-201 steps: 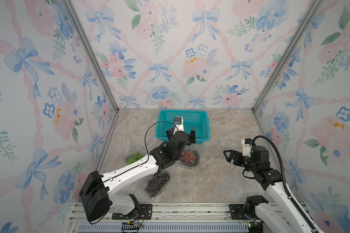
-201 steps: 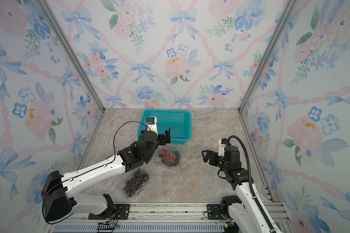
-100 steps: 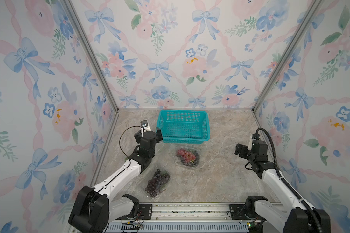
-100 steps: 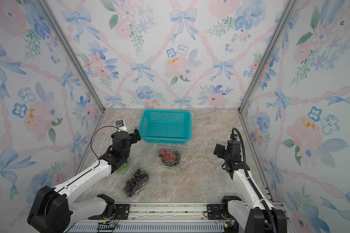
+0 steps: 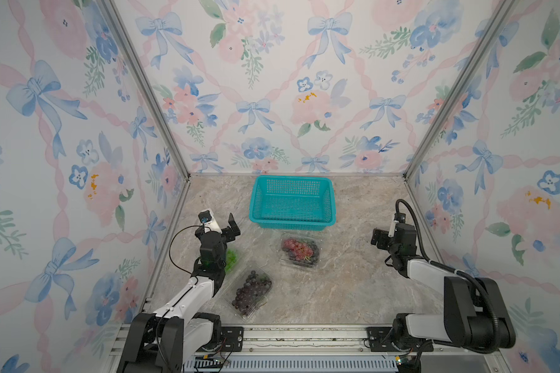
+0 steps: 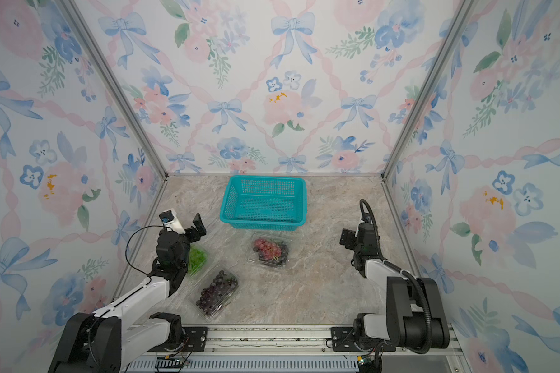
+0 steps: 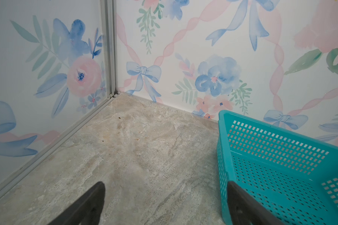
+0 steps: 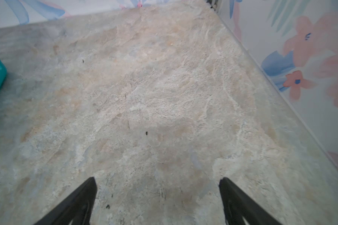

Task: Pack grapes into containers
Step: Reset both arms

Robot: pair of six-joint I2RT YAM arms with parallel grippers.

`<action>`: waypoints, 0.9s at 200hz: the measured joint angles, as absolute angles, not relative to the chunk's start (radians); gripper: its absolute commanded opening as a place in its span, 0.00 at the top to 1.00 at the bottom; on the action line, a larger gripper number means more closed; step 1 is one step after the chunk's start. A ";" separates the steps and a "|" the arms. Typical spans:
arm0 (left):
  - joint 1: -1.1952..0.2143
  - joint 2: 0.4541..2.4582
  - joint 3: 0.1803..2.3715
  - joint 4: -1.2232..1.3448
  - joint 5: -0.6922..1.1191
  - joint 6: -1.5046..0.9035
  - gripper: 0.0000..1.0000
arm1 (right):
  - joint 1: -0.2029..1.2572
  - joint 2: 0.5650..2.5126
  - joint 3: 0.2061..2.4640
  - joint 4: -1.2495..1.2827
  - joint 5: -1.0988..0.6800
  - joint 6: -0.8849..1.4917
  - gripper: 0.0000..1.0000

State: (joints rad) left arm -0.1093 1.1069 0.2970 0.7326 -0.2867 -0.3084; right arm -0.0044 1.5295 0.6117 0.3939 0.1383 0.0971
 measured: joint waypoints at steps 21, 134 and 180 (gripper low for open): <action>-0.071 1.158 0.257 0.795 -0.233 -0.305 0.02 | 0.044 1.513 0.556 0.516 0.146 0.059 0.03; 0.018 1.301 0.262 0.973 -0.108 -0.233 0.02 | 0.040 1.523 0.379 0.880 0.127 0.036 0.03; 0.027 1.486 0.286 1.035 -0.038 -0.192 0.04 | 0.040 1.523 0.379 0.882 0.127 0.035 0.03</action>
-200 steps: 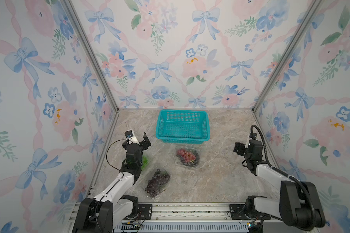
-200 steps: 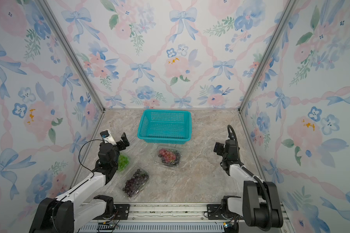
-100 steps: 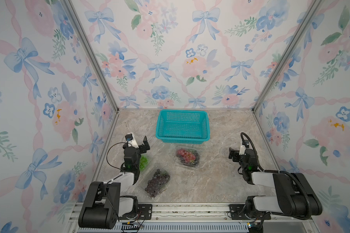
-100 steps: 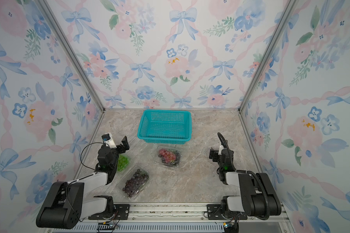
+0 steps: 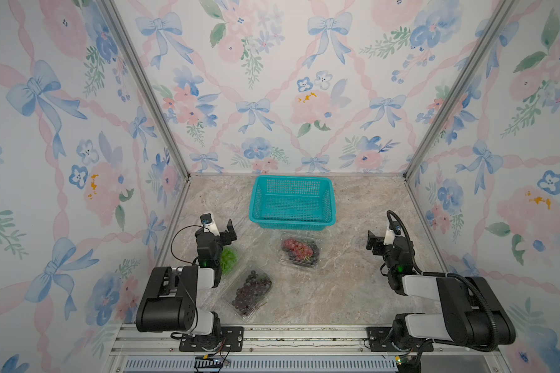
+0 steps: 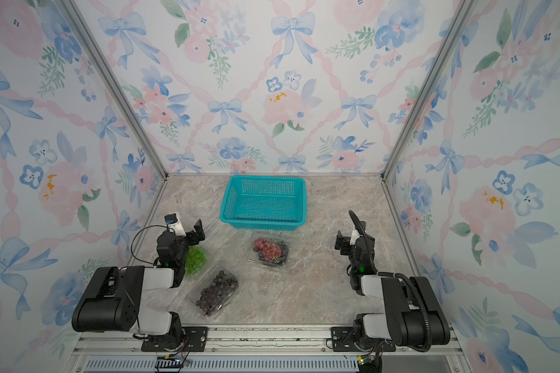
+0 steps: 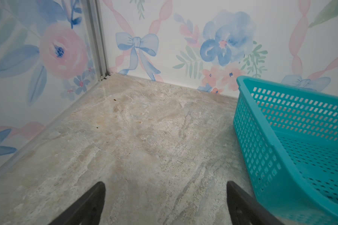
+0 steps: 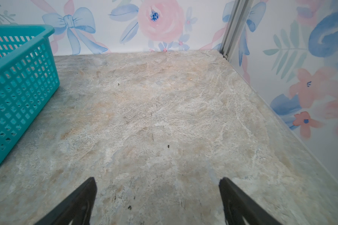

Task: Pack grapes into containers
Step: Reset both arms

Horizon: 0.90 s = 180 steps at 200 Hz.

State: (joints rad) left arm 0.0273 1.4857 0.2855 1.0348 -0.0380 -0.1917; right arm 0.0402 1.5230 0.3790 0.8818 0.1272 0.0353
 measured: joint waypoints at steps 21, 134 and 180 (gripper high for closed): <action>0.026 1.496 0.286 1.061 0.009 -0.163 0.04 | 0.040 1.523 0.379 0.885 0.127 0.035 0.03; -0.071 1.542 0.196 1.314 -0.073 -0.078 0.02 | 0.056 1.523 0.379 0.887 0.143 0.014 0.03; -0.089 1.542 0.194 1.317 -0.125 -0.073 0.02 | 0.056 1.523 0.379 0.887 0.147 0.014 0.03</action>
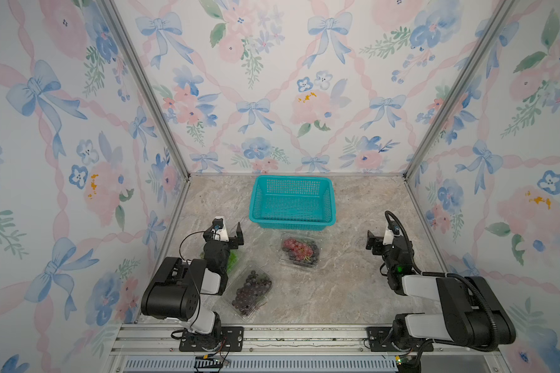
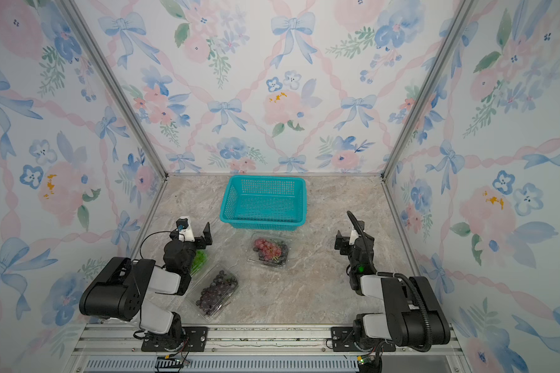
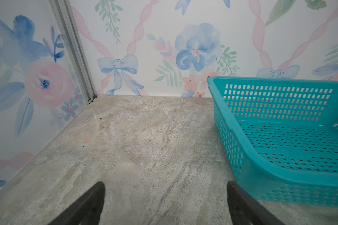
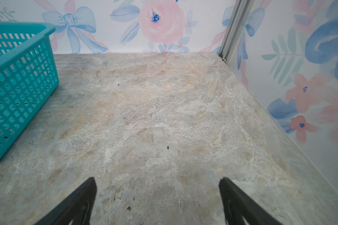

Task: Pack grapes into containers
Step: Reset both arms

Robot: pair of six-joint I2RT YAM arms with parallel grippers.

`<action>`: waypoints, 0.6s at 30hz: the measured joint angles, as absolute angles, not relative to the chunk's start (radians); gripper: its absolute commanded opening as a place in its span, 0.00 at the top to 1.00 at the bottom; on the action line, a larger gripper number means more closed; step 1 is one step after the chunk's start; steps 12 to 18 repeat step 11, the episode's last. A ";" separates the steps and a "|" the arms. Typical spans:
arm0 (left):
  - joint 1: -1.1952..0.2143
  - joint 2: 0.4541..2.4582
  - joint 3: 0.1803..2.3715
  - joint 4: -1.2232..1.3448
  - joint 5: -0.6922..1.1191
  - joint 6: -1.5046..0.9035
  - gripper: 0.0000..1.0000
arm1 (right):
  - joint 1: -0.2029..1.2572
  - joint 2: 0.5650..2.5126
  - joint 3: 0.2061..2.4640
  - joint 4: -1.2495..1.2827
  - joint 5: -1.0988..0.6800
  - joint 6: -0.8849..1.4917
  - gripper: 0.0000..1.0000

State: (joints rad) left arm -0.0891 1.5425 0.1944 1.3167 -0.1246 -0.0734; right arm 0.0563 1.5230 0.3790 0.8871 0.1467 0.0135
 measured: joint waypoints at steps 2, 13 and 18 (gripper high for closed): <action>-0.091 1.542 0.194 1.317 -0.134 -0.070 0.02 | 0.056 1.523 0.379 0.887 0.147 0.014 0.03; -0.091 1.542 0.194 1.322 -0.143 -0.070 0.02 | 0.056 1.523 0.379 0.887 0.147 0.014 0.03; -0.091 1.542 0.194 1.322 -0.143 -0.070 0.02 | 0.056 1.523 0.379 0.887 0.147 0.014 0.03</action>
